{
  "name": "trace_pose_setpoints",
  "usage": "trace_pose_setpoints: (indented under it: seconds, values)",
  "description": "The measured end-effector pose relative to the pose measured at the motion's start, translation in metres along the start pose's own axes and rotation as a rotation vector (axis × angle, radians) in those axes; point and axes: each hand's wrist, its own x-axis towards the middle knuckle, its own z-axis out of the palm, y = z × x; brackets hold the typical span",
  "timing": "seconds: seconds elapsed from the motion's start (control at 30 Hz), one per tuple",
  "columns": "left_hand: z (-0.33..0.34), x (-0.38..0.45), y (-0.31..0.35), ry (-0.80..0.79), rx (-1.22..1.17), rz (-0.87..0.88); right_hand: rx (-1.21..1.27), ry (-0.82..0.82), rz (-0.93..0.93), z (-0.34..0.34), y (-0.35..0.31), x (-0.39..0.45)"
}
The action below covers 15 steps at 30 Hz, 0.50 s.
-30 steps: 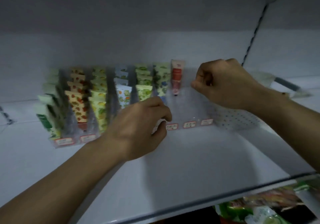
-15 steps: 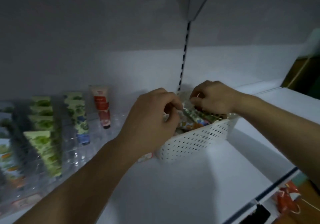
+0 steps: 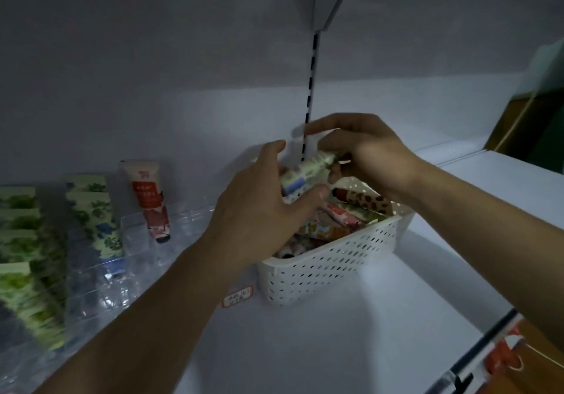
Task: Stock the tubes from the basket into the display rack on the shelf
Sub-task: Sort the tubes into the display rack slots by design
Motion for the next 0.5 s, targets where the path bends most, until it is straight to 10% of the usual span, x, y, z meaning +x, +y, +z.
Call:
trace_pose_setpoints:
  seconds: [0.2, 0.4, 0.5]
  values:
    - [-0.01, 0.003, 0.0, 0.105, -0.142, 0.011, 0.096, -0.009, 0.206, 0.011, 0.002, 0.0]
    - [-0.02, 0.003, 0.005, 0.094, -0.373, -0.089, -1.041, -0.497, 0.065, 0.018, 0.029, -0.001]
    - [-0.023, 0.002, 0.004, 0.108, -0.432, -0.113, -0.991, -0.333, 0.025, 0.021, 0.023, -0.001]
